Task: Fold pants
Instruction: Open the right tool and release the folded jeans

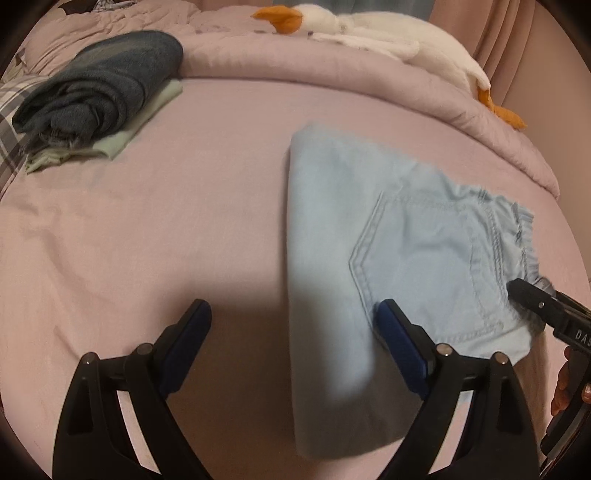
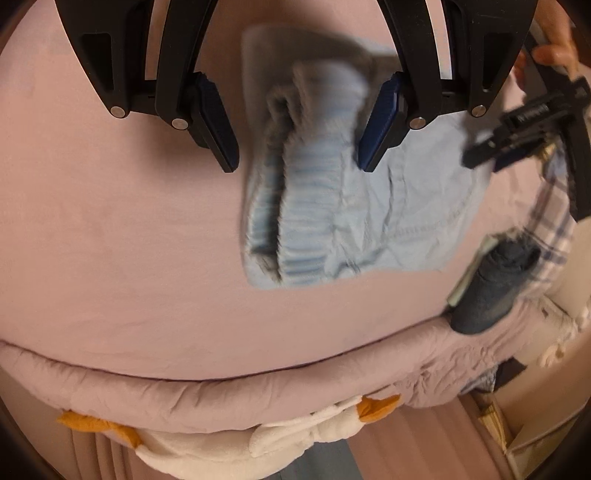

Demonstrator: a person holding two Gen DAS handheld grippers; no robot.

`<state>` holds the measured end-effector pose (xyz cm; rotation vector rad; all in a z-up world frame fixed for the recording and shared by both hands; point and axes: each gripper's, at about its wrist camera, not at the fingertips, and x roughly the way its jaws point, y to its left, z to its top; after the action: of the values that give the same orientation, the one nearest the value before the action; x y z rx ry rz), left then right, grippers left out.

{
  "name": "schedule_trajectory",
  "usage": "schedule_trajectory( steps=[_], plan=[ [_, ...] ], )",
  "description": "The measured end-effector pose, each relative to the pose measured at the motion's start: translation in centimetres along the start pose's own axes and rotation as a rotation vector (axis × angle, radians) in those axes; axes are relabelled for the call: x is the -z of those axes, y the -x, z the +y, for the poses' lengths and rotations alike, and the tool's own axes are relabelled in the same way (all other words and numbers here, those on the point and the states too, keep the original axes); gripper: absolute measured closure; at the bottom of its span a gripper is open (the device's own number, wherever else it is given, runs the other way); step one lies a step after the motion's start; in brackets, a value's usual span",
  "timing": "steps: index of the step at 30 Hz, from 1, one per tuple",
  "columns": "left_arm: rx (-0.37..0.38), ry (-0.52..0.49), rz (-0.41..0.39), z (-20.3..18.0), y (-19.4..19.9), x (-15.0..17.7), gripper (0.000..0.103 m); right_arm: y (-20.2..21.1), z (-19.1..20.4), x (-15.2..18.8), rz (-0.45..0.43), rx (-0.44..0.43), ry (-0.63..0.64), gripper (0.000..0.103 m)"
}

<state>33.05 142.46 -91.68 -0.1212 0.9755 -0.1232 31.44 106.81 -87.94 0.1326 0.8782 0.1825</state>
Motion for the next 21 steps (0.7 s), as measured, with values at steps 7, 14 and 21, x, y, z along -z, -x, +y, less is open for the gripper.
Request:
schedule_trajectory(
  steps=[7,14,21],
  plan=[
    [-0.006,0.026,-0.005,-0.3,2.3,3.0,0.012,1.0,1.1,1.9,-0.02,0.041,0.034,0.036],
    [-0.018,0.014,-0.012,-2.0,5.0,4.2,0.02,1.5,1.2,3.0,-0.006,0.083,0.016,0.031],
    [-0.006,-0.061,-0.152,-5.4,13.7,5.7,0.011,9.5,3.0,4.1,-0.119,0.078,0.094,0.031]
  ],
)
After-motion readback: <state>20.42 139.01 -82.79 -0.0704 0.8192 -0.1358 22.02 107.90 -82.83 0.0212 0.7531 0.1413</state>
